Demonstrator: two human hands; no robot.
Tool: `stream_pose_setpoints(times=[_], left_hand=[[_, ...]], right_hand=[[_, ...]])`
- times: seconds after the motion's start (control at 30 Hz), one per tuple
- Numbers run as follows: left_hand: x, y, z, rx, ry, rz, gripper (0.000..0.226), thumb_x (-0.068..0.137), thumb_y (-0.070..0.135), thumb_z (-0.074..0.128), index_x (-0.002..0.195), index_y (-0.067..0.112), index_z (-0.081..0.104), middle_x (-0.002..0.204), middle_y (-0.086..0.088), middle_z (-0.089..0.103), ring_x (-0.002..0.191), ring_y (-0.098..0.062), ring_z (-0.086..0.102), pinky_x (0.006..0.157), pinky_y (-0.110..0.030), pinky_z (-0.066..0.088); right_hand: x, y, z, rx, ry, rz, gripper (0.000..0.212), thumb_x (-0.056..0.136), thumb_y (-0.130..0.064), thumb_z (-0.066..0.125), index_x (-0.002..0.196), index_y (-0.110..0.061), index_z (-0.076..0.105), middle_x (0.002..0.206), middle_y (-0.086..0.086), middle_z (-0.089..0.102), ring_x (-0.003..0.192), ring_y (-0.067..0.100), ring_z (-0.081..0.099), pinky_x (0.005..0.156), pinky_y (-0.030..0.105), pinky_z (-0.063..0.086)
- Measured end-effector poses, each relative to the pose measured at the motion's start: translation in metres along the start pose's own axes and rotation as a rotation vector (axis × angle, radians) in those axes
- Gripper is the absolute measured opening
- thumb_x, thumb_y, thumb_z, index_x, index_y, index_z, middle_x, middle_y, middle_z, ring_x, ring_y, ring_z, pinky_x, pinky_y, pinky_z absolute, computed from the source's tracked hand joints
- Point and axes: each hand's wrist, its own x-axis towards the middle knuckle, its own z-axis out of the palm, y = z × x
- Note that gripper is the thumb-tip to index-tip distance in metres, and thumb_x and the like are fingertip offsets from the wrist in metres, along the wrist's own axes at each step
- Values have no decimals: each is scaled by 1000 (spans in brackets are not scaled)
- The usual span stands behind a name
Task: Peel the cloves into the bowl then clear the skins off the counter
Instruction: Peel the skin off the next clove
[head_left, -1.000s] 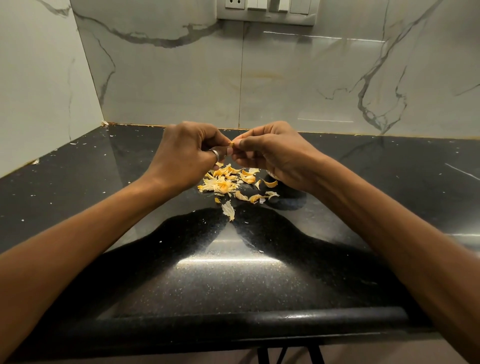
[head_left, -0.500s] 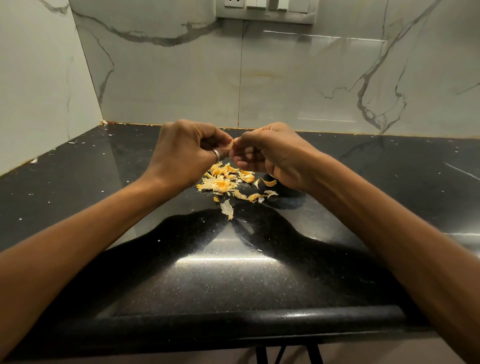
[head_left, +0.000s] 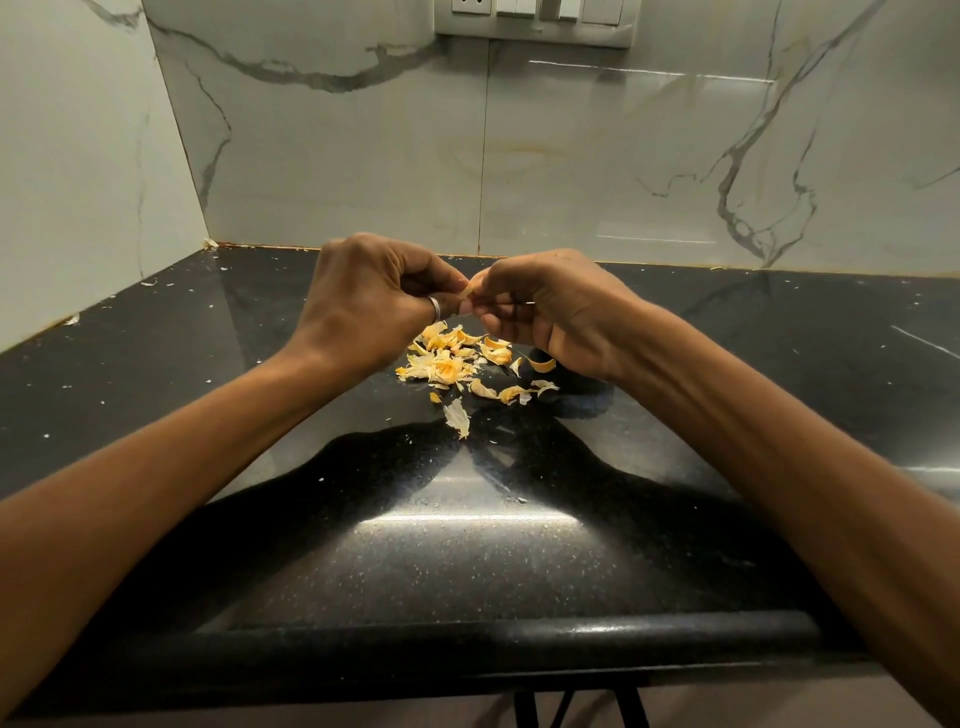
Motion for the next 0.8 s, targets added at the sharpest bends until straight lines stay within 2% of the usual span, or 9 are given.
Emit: stream_pose_setpoints(times=[0.2,0.37,0.53,0.63,0.8], left_hand=[[1,-2,0,-7,-2,-18,25,76,18,86,100,18,77,89,8,73,75,3,70,74,-15,58],[1,-3,2,-57,-34,-49,22,76,17,85,97,14,79,89,4,76,78,0,72,75,-20,60],[4,-3,2,-278,-86,-199,29,75,7,84,102,10,75,93,-6,76,86,-18,75,82,-38,62],[4,-1,1,-402,-107,-270,29,75,7,82,103,13,74,94,-10,76,89,-25,75,81,-39,62],[6,2,-1,-562,-91,-382,27,75,6,81,99,15,74,94,-13,76,85,-21,73,80,-36,62]], right_hand=[[1,1,0,-44,-9,-26,21,90,2,62,106,14,66,76,13,70,58,12,63,57,21,56],[1,3,-2,-140,-15,-65,19,95,-9,62,91,9,69,69,8,70,58,11,60,57,20,55],[0,2,0,-93,-27,-80,15,94,-9,63,84,1,68,69,8,69,58,11,58,59,21,54],[-1,0,1,-85,-32,-85,15,94,-8,62,82,-1,67,69,7,68,60,11,57,61,22,53],[-1,1,0,-82,-15,-88,14,92,-7,63,80,-1,67,66,4,64,58,10,55,58,21,54]])
